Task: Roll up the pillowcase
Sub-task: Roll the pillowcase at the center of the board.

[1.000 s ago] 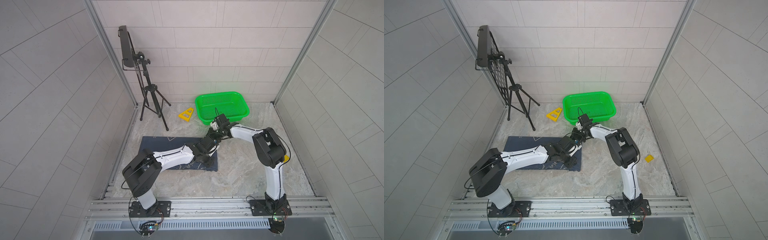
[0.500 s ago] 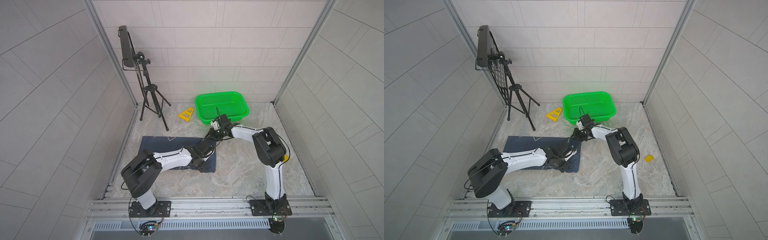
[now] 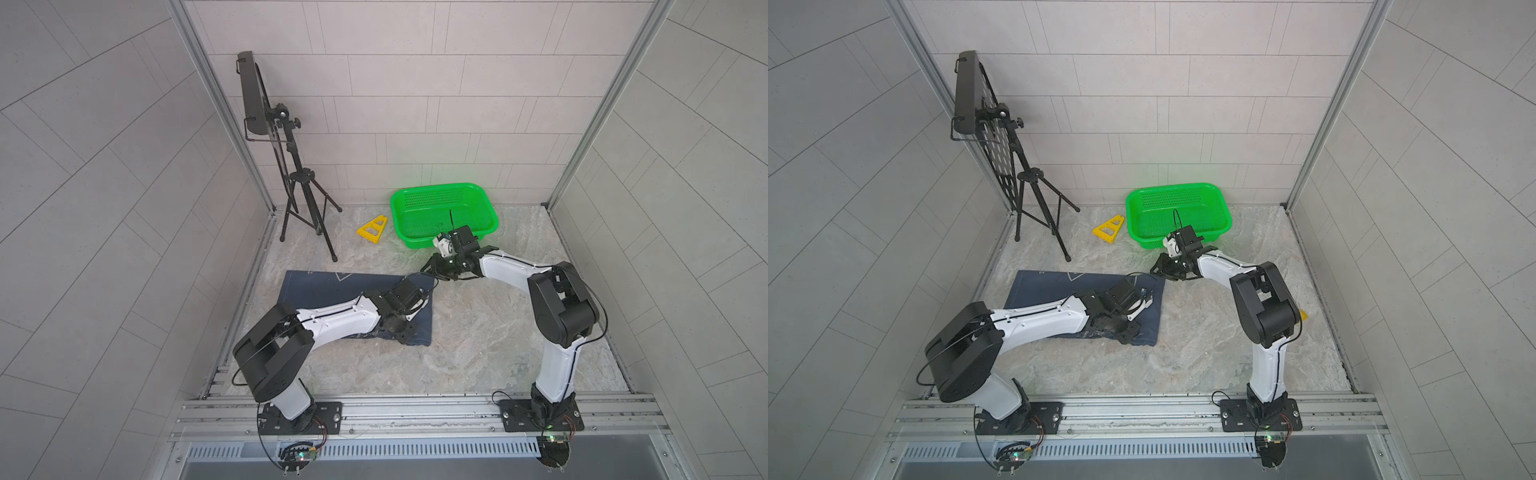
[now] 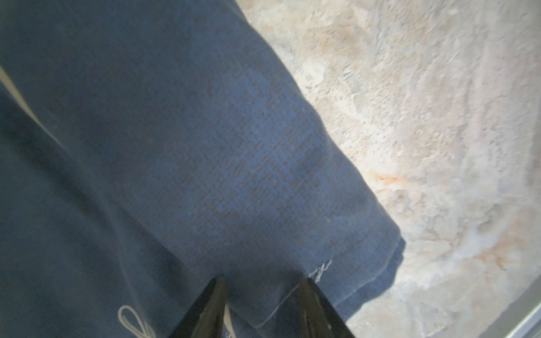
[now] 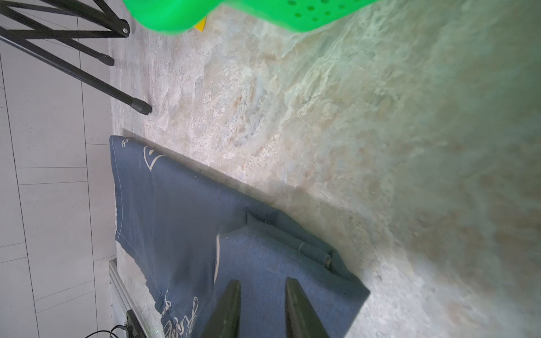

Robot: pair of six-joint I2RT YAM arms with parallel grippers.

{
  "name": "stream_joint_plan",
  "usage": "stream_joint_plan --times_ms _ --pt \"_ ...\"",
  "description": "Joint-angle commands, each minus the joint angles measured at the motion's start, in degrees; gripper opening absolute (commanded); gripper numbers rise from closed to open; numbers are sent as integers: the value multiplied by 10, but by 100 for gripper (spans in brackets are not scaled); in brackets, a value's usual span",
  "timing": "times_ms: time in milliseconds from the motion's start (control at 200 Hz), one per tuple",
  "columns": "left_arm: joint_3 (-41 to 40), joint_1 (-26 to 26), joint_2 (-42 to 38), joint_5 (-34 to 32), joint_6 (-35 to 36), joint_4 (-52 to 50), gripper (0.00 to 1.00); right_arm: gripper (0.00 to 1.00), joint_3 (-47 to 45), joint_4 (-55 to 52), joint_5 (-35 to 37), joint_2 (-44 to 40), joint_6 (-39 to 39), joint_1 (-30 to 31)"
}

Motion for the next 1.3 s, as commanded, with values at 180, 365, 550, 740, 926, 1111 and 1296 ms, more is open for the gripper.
stream_joint_plan --times_ms 180,365,550,740,926,1111,1296 --pt "37 35 -20 17 -21 -26 50 29 -14 0 24 35 -30 0" --pt "39 74 5 35 -36 7 50 30 -15 5 30 39 -34 0" --pt "41 105 31 79 -45 26 50 35 -33 -8 30 -13 -36 -11" --pt "53 117 62 92 -27 21 48 48 -113 0 22 -106 6 -16" --pt "66 125 60 115 -39 30 44 53 -234 104 -7 -169 108 -14" --pt "66 129 80 147 -71 62 39 54 -286 161 -21 -166 149 -11" --pt "72 135 90 145 -70 61 21 54 -285 160 -22 -164 149 -10"
